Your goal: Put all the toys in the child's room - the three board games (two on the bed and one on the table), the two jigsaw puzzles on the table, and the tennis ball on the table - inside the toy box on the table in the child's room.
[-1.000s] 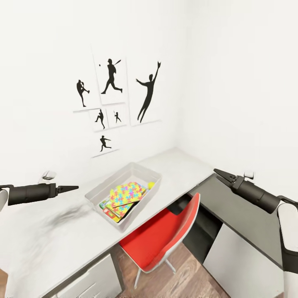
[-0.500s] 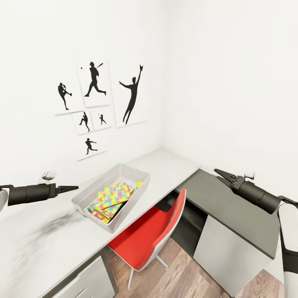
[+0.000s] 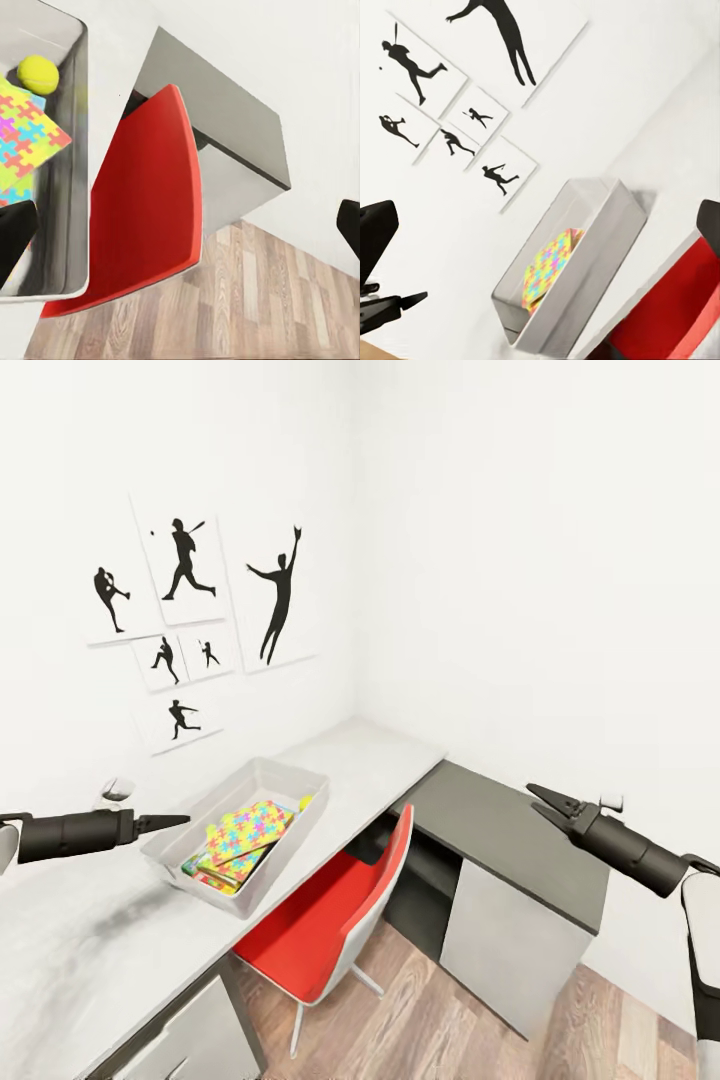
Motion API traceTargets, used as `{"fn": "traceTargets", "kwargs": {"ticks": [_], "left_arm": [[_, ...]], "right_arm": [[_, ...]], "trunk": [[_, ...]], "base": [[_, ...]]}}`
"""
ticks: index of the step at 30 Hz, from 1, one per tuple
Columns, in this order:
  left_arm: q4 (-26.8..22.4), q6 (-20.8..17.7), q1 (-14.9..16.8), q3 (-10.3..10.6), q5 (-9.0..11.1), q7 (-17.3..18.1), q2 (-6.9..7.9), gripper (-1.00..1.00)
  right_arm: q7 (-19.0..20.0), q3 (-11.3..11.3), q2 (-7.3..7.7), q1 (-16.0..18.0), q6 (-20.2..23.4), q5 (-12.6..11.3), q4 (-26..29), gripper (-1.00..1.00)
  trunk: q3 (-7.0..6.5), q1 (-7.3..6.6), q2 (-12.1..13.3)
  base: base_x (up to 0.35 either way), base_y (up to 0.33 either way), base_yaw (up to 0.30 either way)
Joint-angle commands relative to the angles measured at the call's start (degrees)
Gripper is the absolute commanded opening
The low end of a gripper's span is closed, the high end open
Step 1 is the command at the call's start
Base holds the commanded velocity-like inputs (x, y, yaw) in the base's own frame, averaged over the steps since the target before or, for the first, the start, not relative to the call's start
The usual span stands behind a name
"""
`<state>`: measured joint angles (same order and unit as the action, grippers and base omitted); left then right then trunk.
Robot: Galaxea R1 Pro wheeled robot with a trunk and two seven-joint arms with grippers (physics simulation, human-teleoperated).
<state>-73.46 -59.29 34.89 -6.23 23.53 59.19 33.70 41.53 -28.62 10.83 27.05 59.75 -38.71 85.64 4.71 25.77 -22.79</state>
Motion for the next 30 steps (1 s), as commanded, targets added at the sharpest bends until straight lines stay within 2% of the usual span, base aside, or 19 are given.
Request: {"fn": "traceTargets", "kwargs": {"ticks": [1, 4, 8, 30], "left_arm": [[0.0, -0.2, 0.0, -0.1, -0.2, 1.3, 0.03, 1.0], [0.0, -0.2, 0.0, -0.6, -0.4, 3.2, 0.04, 1.0], [0.0, -0.2, 0.0, -0.8, -0.5, 4.0, 0.05, 1.0], [0.0, -0.1, -0.1, -0.9, -0.5, 4.3, 0.14, 1.0]], "right_arm": [[0.4, -0.2, -0.02, 0.1, 0.3, 0.3, 0.0, 1.0], [0.4, -0.2, -0.02, 0.0, 0.3, 0.3, 0.0, 1.0], [0.4, -0.3, -0.02, 0.0, 0.3, 0.3, 0.0, 1.0], [0.3, -0.3, -0.02, 0.0, 0.3, 0.5, -0.3, 1.0]], "trunk": [[0.07, 0.02, -0.1], [-0.14, 0.02, -0.1], [-0.41, 0.02, -0.1], [-1.9, 0.02, -0.1]], "base": [[-0.219, -0.039, -0.227], [-0.225, -0.017, -0.226], [-0.228, 0.052, -0.225], [-0.211, 0.095, -0.225]]}}
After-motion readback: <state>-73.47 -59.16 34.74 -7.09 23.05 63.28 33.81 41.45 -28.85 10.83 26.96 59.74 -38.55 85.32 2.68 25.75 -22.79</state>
